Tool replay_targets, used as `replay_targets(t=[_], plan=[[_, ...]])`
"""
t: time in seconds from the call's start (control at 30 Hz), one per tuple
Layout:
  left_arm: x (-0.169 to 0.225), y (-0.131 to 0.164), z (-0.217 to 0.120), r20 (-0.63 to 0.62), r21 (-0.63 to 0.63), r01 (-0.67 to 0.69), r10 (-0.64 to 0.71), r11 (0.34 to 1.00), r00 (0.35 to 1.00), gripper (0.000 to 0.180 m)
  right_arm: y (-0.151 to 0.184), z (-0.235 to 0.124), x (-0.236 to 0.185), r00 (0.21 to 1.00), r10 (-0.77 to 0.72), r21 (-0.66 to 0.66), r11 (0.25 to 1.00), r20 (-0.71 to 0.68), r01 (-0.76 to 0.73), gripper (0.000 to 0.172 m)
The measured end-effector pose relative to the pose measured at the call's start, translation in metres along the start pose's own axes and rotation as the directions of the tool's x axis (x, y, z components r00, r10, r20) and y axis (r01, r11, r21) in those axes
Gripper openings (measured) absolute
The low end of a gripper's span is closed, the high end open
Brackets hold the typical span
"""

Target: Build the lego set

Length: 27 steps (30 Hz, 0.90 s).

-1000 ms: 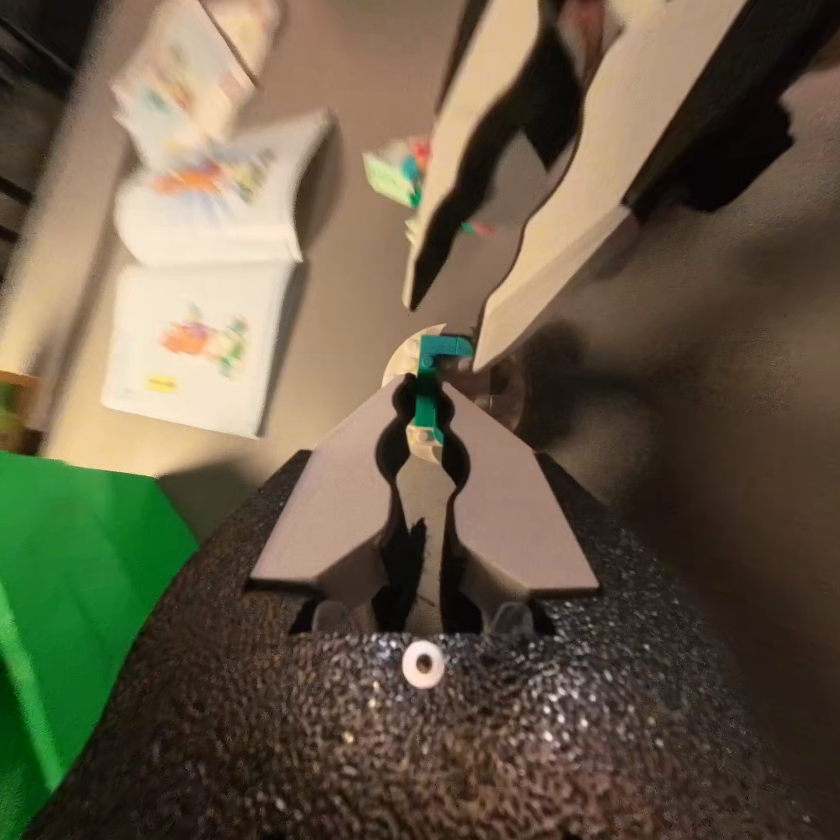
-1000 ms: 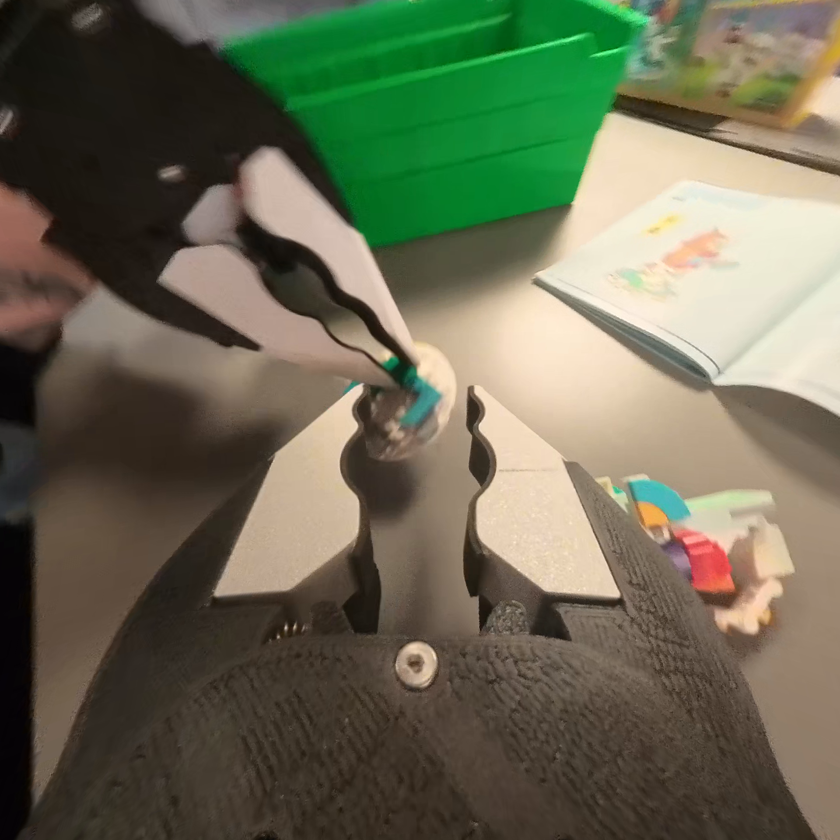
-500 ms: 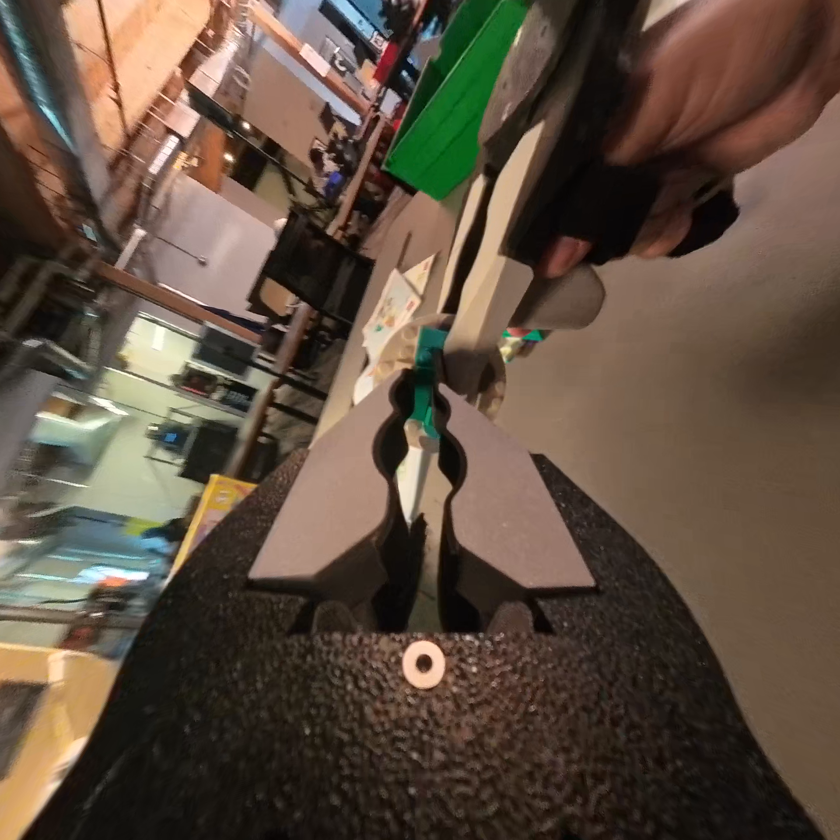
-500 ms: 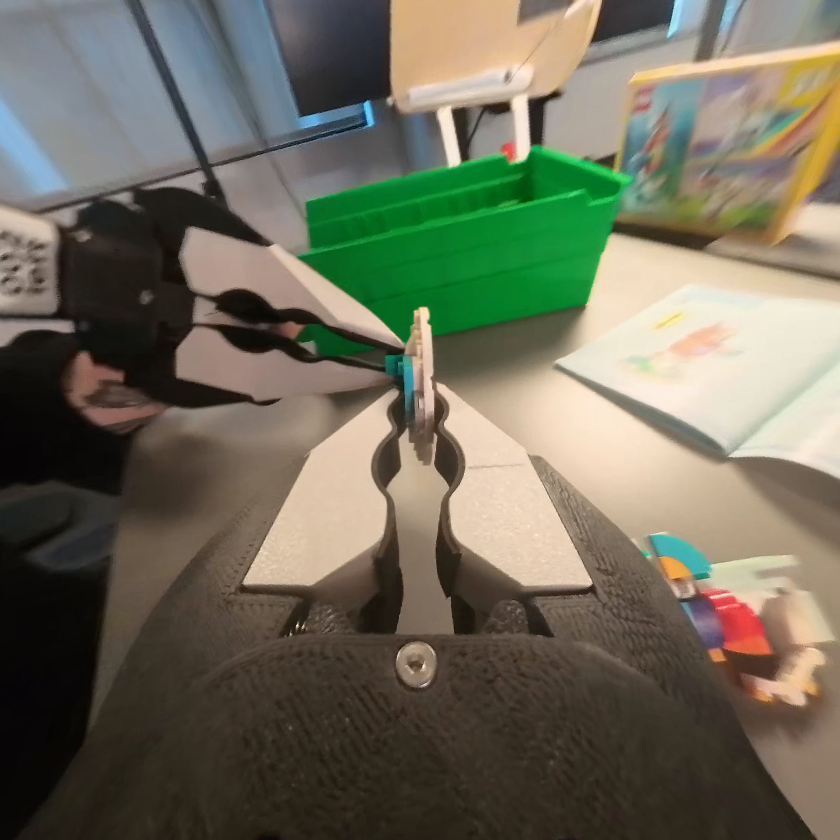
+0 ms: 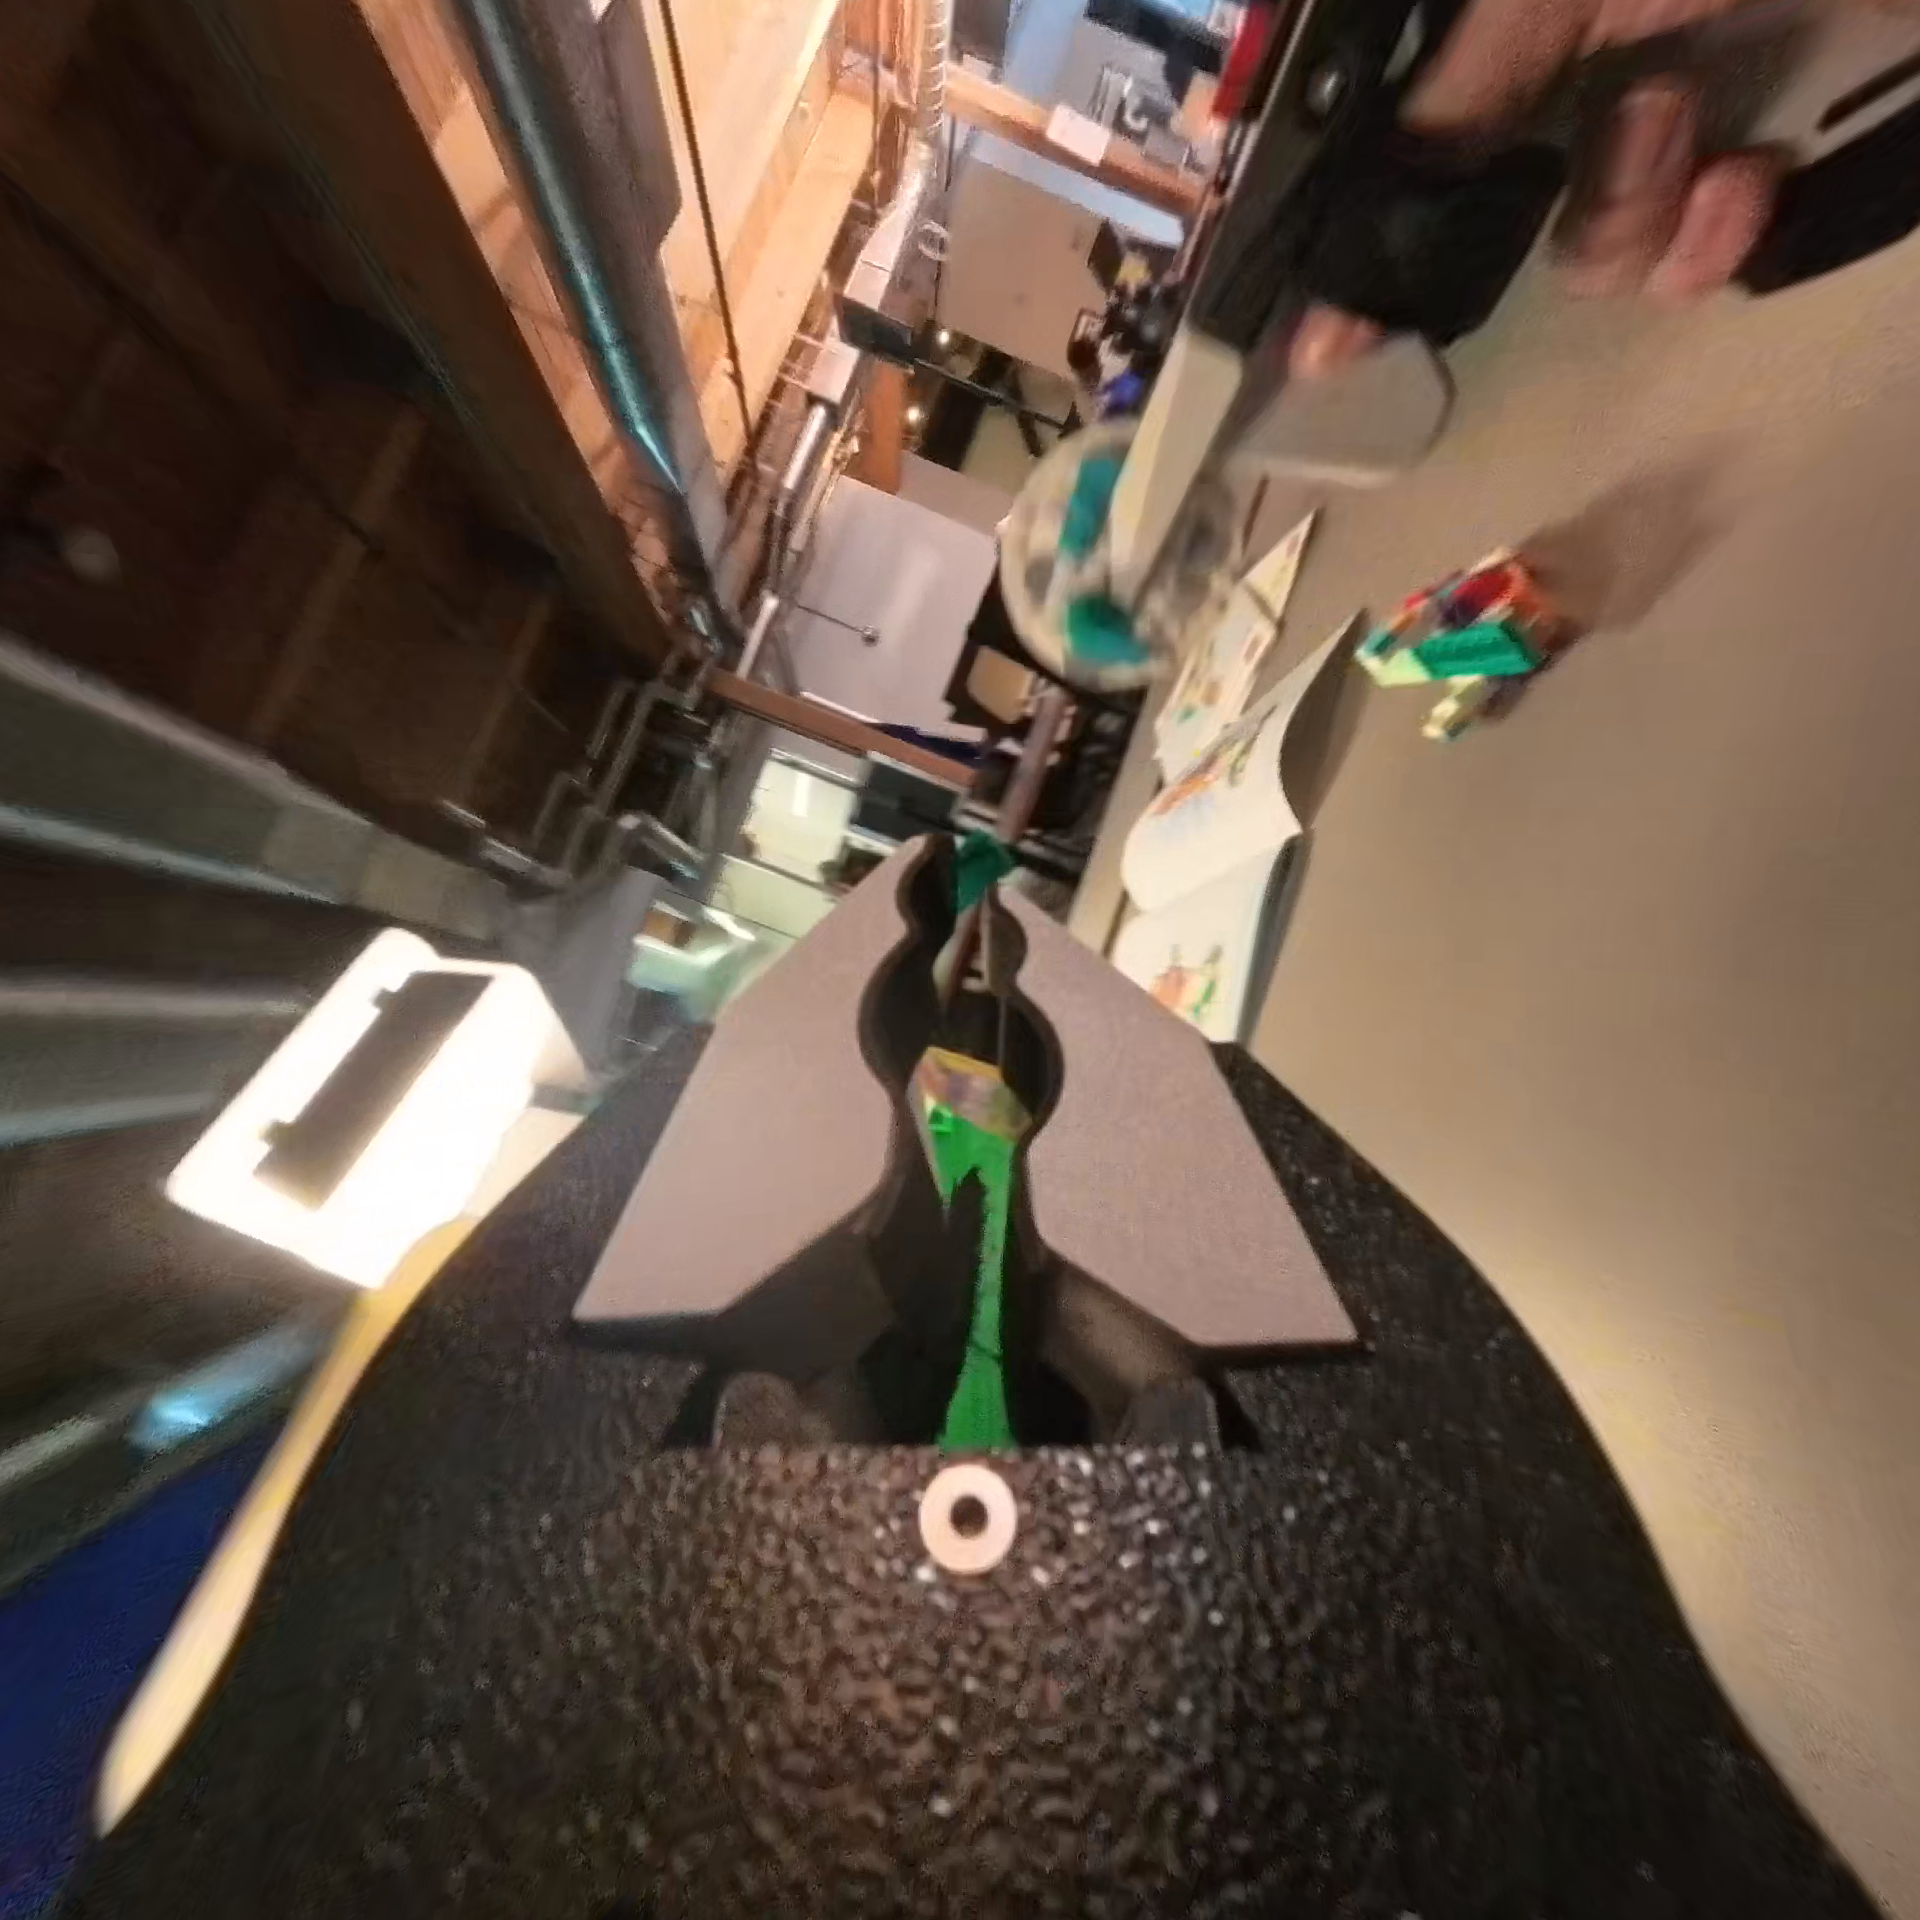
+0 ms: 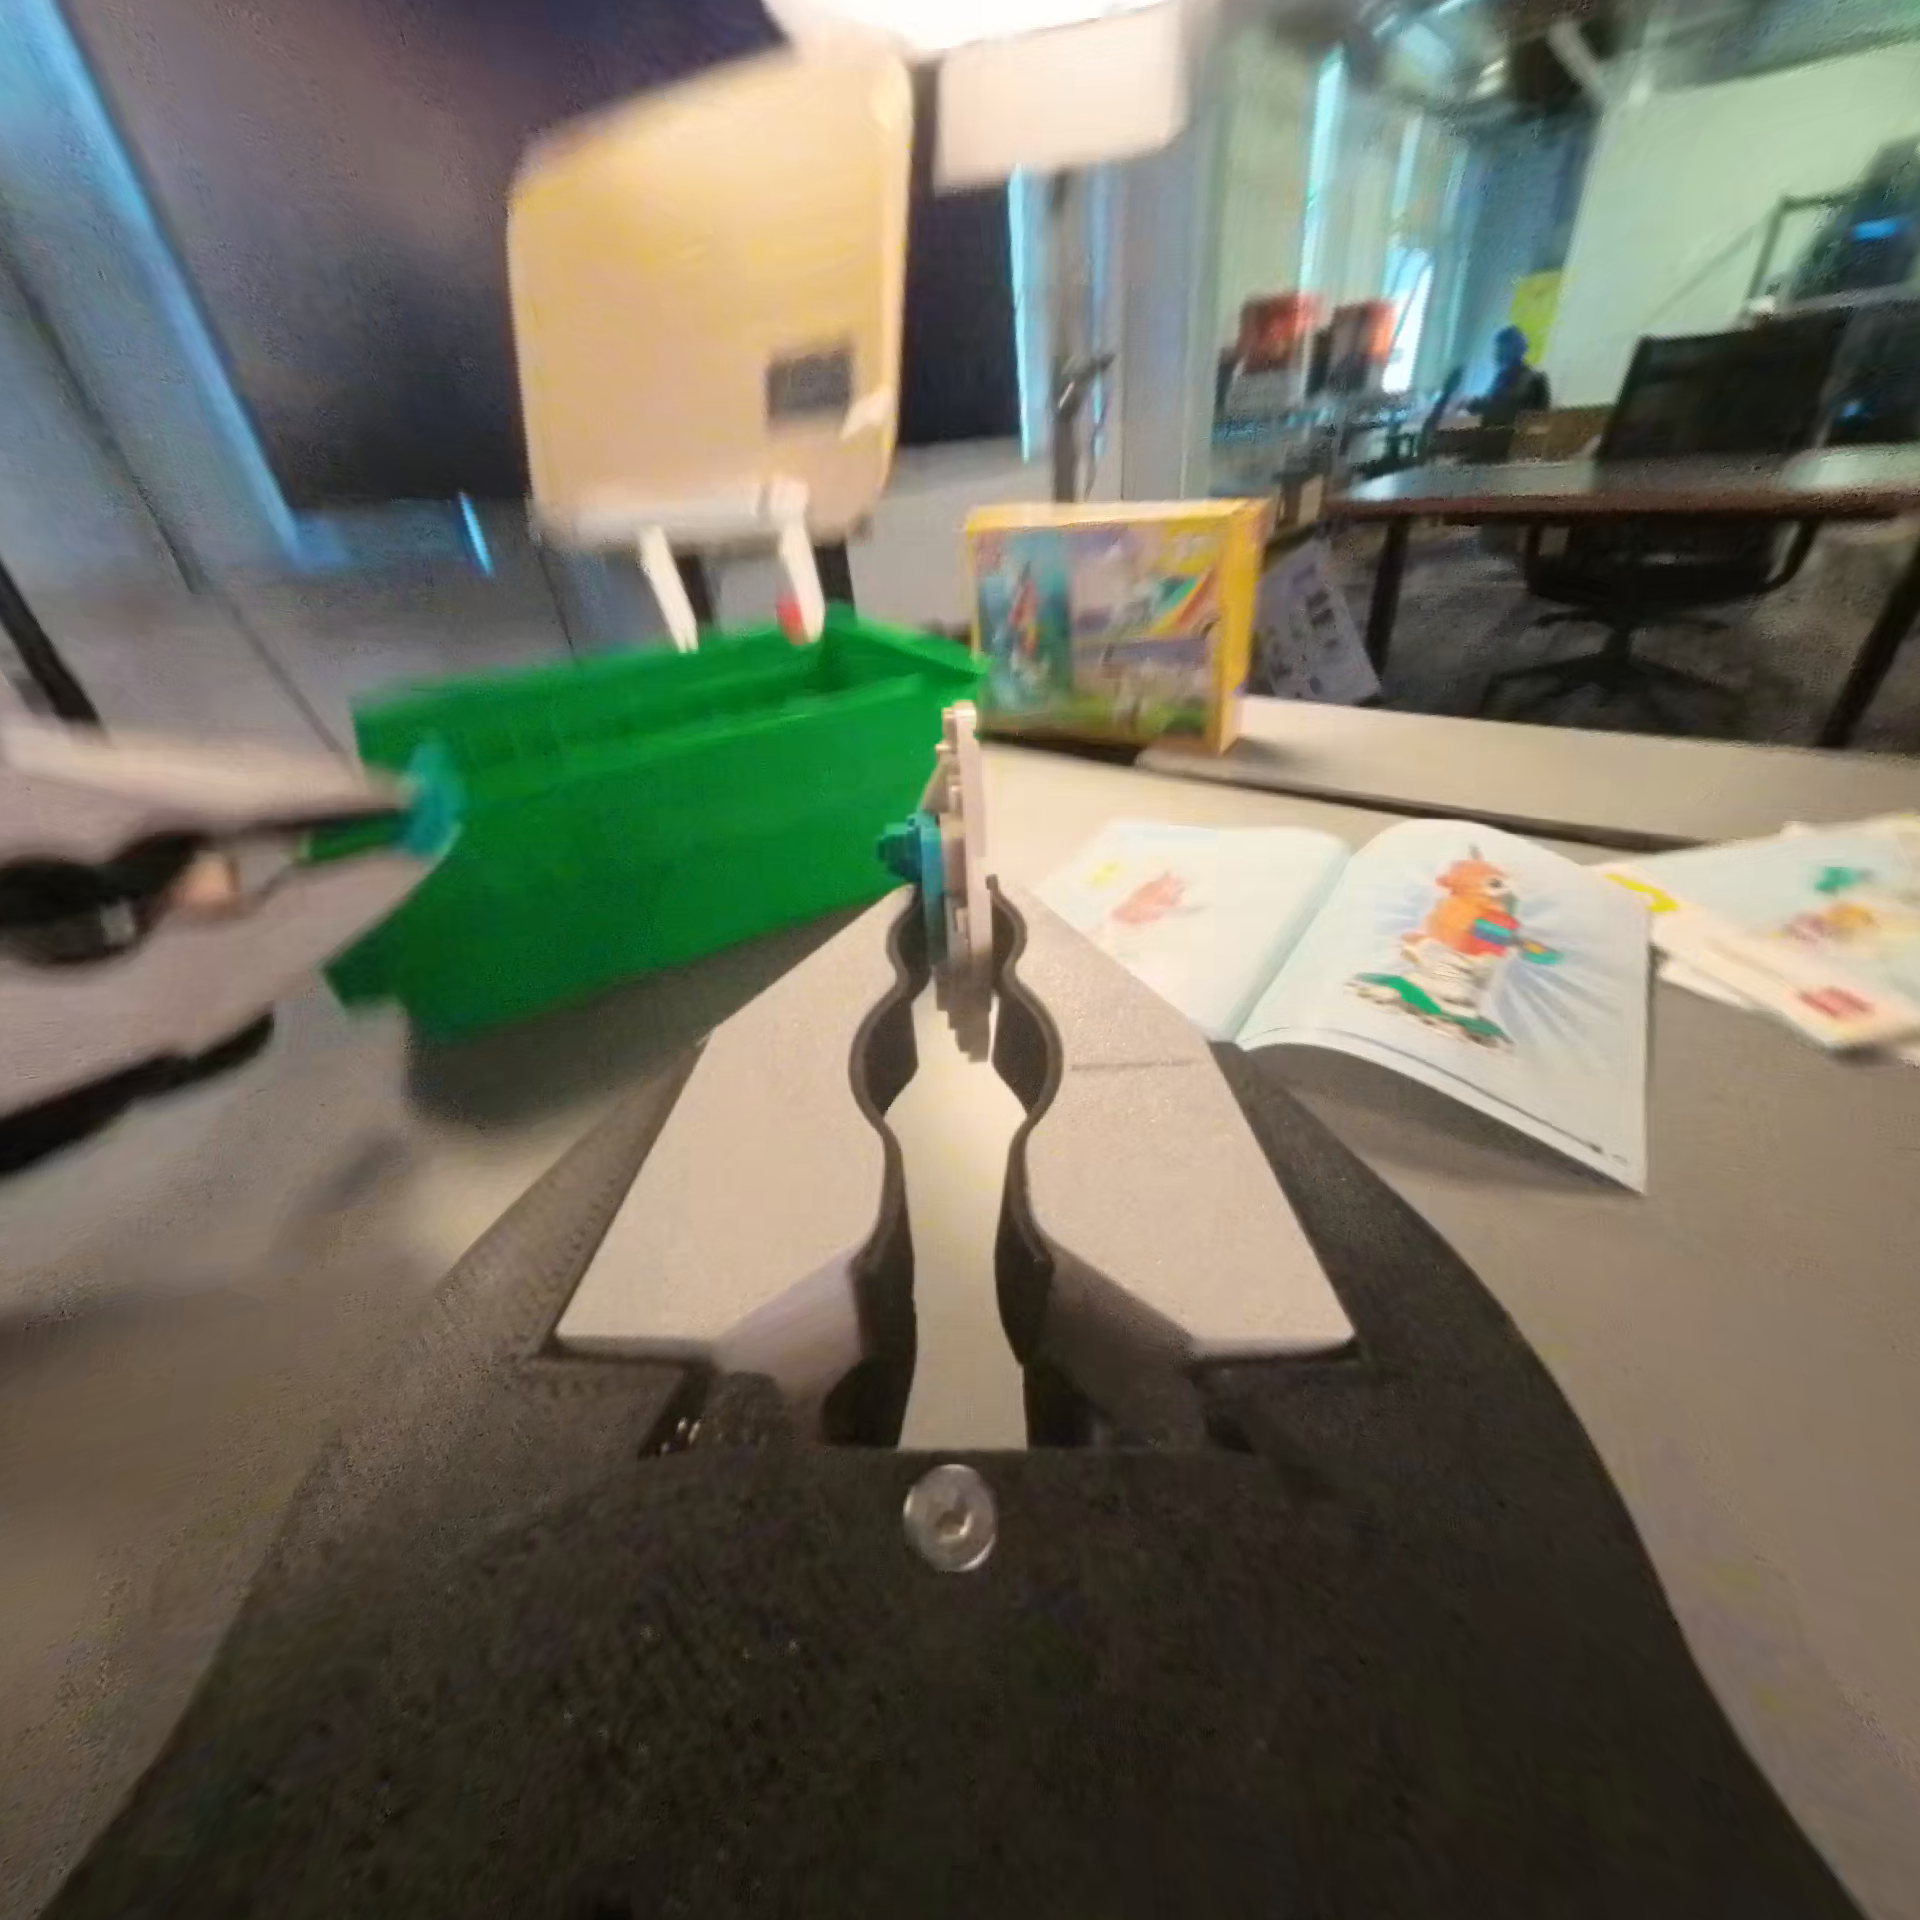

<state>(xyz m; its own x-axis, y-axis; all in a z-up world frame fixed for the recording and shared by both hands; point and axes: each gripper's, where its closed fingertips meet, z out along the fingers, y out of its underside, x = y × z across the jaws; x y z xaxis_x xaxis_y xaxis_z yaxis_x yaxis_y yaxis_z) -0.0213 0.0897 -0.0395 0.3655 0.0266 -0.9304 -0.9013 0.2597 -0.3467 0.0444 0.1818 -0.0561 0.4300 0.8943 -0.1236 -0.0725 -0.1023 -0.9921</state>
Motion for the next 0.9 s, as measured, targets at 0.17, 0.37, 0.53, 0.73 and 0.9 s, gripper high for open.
replay_targets(t=[0.17,0.37,0.53,0.73,0.9], plan=[[-0.014,0.005,-0.016,-0.013,-0.032,0.145,-0.145,0.989,0.989,0.004,0.003,0.002,-0.007,0.999,-0.003,0.004,1.0,0.039,0.003,0.006],[-0.085,0.042,-0.039,0.183,-0.093,0.326,-0.306,0.941,0.934,0.005,0.007,0.003,-0.018,0.994,0.01,-0.02,1.0,0.107,-0.008,0.007],[-0.106,0.138,-0.044,0.251,-0.373,0.486,-0.418,0.79,0.873,0.005,0.01,0.005,-0.028,0.987,0.013,-0.022,1.0,0.158,-0.01,0.007],[-0.044,0.205,-0.035,0.071,-0.638,0.6,-0.739,0.483,0.67,0.005,0.019,0.009,-0.042,0.977,-0.008,-0.059,0.998,0.215,0.021,0.007],[-0.004,0.232,-0.042,0.045,-0.802,0.522,-0.843,0.29,0.536,0.005,0.021,0.009,-0.047,0.971,-0.011,-0.064,0.998,0.237,0.026,0.007]])
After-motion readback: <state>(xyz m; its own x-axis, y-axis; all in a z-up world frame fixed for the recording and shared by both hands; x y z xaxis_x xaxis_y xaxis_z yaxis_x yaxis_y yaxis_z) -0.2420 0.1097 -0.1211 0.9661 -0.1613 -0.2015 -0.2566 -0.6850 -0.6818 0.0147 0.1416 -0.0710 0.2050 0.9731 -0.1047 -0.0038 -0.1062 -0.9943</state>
